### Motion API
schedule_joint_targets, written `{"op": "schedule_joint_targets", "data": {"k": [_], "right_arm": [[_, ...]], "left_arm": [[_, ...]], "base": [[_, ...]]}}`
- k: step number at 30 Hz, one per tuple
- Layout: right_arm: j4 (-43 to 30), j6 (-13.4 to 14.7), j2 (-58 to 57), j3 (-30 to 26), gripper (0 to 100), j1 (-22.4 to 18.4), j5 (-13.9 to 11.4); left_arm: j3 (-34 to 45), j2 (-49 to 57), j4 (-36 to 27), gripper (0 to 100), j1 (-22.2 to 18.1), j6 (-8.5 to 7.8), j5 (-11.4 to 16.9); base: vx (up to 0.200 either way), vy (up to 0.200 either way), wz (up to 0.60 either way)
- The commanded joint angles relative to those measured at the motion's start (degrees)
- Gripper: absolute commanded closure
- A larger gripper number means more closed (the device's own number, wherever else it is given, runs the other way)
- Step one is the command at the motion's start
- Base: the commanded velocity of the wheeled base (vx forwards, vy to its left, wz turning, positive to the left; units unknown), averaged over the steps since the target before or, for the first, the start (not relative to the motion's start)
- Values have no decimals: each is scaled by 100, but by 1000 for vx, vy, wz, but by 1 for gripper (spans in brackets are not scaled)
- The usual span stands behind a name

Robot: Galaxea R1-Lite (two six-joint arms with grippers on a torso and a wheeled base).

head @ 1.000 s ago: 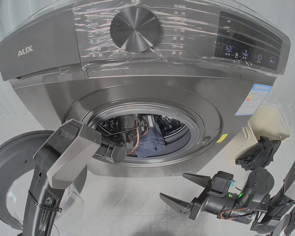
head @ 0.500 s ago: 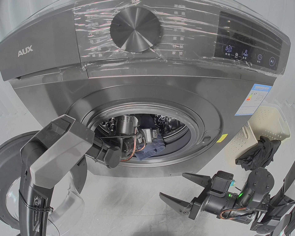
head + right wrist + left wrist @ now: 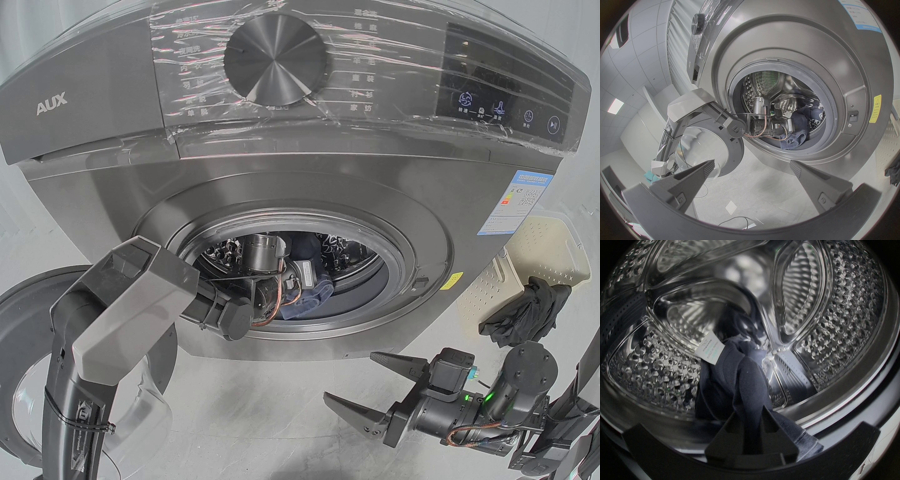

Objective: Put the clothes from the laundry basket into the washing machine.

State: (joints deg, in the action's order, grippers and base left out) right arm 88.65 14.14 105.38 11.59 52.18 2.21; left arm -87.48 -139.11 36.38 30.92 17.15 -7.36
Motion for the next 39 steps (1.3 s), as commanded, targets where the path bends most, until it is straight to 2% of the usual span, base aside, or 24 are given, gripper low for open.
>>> {"op": "schedule_joint_targets", "data": {"k": [1, 4, 11, 16, 19, 20, 25, 28, 29, 32, 36, 39], "right_arm": [[3, 1, 1, 1, 0, -23, -10], [-6, -8, 9, 10, 0, -76, -10], [3, 1, 71, 10, 0, -58, -19], [3, -8, 71, 10, 0, -85, -19], [3, 1, 71, 10, 0, -76, -19], [3, 1, 62, 1, 0, -76, -19], [-6, 1, 53, 1, 0, -85, -19], [-6, 1, 27, -17, 0, -94, -19], [-6, 1, 18, -17, 0, -94, -19], [-6, 1, 18, -26, 0, -94, -19], [-6, -8, 9, -34, 0, -94, -10], [-6, -8, -26, -34, 0, -94, -1]], "left_arm": [[-779, -477, 273, 100, -68, 34, -169], [-1333, -749, 678, 100, -94, 43, -362], [-1816, -1004, 1073, 100, -130, 25, -397], [-2326, -1233, 1082, 100, -147, 16, -512], [-2300, -1268, 1117, 100, -130, -28, -512], [-2291, -1268, 1126, 0, -130, -45, -503], [-2291, -1259, 1135, 0, -77, -72, -503], [-2186, -1250, 1205, 0, -42, -230, -503], [-2071, -1224, 1293, 0, -15, -335, -503], [-1685, -1066, 1390, 0, 73, -423, -512], [-261, -389, 1592, 0, 336, -529, -503], [741, 33, 2093, 0, 477, -880, -494]], "base": [[0, 0, 0], [0, 0, 0], [0, 0, 0], [0, 0, 0], [0, 0, 0], [0, 0, 0], [0, 0, 0], [0, 0, 0], [0, 0, 0], [0, 0, 0], [0, 0, 0], [0, 0, 0]]}}
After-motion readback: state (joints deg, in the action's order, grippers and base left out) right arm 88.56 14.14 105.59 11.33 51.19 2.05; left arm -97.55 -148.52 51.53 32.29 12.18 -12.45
